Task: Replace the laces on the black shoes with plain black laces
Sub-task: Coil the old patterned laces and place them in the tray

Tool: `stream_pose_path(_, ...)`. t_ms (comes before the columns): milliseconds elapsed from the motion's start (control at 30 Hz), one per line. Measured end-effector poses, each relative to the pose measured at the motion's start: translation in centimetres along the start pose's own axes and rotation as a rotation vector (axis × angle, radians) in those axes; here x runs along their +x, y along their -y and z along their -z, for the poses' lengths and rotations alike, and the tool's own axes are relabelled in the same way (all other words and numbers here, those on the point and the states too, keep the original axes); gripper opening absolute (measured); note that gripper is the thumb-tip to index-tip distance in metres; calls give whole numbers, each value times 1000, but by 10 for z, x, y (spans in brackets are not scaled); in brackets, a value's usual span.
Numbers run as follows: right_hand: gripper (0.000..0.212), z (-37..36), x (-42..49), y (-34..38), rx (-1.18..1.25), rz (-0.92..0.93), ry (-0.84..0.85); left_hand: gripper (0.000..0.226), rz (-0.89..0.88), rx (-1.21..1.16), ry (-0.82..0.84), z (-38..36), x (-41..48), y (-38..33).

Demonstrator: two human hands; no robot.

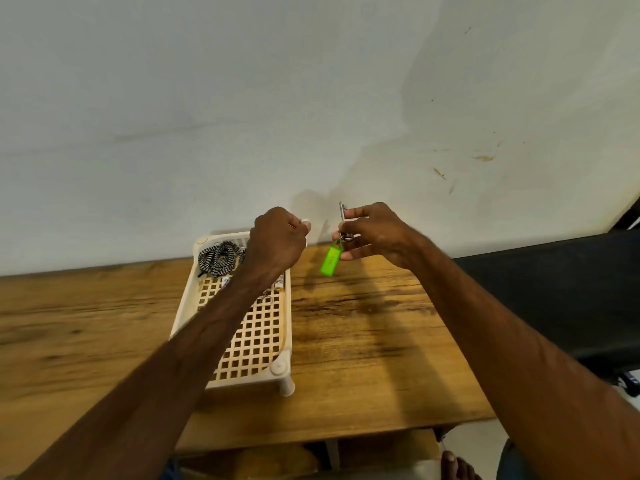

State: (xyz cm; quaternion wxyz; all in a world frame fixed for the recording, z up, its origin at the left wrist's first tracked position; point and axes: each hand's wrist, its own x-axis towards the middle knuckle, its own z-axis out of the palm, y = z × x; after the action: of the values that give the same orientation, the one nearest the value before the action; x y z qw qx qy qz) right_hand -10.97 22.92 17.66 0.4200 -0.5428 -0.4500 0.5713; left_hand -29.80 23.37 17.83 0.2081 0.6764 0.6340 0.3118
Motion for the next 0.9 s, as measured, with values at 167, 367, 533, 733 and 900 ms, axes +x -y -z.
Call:
stream_pose_path(167,42,-28,-7,9,121,53,13,21,113,-189,62,29,-5,28)
stream_pose_path(367,39,-76,-11,11,-51,74,59,16,100,-60,158,55,-6,52)
stream_pose_path(533,30,-101,-8,2,-287,114,135,13,128,-73,211,84,-3,67)
stream_pose_path(733,26,-105,-14,-9,-425,61,141,14,245,-54,324,101,-6,82)
stream_pose_path(900,27,-114,-26,-10,-441,8,154,23,337,50,436,101,-15,87)
